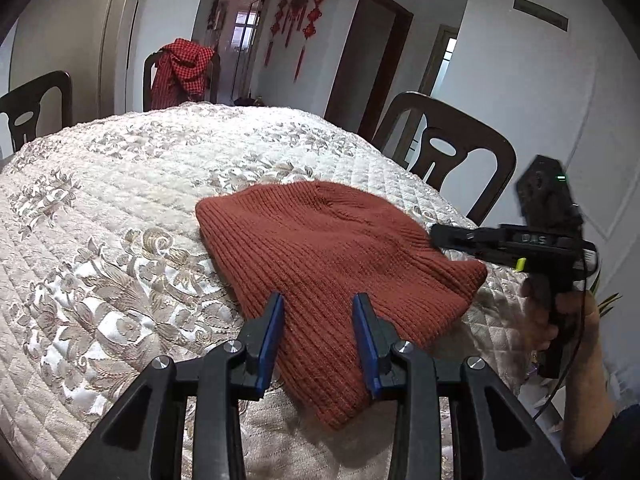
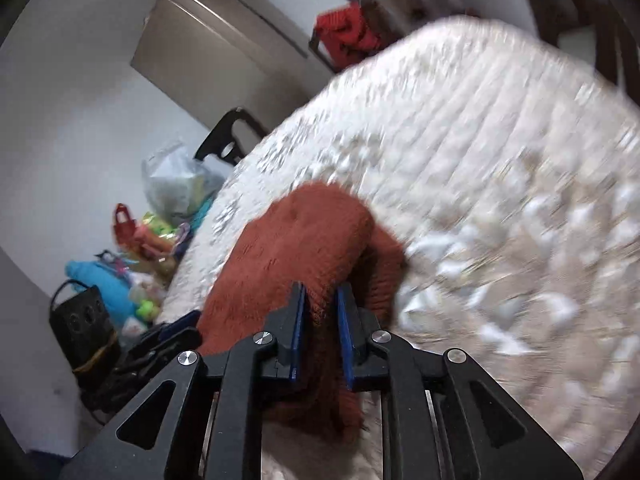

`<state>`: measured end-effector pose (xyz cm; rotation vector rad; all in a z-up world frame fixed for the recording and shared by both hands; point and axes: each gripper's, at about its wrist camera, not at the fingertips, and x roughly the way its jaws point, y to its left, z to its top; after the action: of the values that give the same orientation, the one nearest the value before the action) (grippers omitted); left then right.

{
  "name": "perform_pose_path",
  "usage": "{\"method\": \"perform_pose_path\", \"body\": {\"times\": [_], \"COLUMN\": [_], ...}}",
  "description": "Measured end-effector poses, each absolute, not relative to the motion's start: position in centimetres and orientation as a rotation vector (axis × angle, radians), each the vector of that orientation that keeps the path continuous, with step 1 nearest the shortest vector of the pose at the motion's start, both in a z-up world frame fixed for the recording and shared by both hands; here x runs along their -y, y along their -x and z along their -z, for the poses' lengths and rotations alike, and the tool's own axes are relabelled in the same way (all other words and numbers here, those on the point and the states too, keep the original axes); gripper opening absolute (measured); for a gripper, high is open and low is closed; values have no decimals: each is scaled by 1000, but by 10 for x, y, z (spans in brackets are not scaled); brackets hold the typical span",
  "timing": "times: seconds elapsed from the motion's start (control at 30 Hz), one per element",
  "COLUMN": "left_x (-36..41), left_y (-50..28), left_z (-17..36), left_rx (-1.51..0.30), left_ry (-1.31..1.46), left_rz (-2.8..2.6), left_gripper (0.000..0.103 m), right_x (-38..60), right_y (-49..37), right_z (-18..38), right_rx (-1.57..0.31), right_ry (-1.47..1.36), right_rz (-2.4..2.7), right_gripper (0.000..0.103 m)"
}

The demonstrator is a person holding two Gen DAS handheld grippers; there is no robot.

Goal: Fold small clothes

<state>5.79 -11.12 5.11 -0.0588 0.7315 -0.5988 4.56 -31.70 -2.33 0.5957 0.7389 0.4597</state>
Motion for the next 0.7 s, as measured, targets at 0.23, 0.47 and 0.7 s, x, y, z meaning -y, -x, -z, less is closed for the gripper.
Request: {"method": "perform_pose_path", "body": {"times": [0.23,0.47,0.7], "left_x": [120,112,116], "left_y": [-43,-41,-49], "left_z": [-49,-38,-52], "left_rx": [-712,-726,-715], "left_ry": [-1,4,1], "left_rz": [611,595,579], "left_gripper": [38,45,45], "right_x": [289,286,286], "right_y": [2,-1,-1], "right_z": [-11,30,9], "right_rx": [-655,-757,-706], "right_ry": [-398,-382,-358], "right_rz": [-528,-490,-459], "right_gripper": [16,5,8]}}
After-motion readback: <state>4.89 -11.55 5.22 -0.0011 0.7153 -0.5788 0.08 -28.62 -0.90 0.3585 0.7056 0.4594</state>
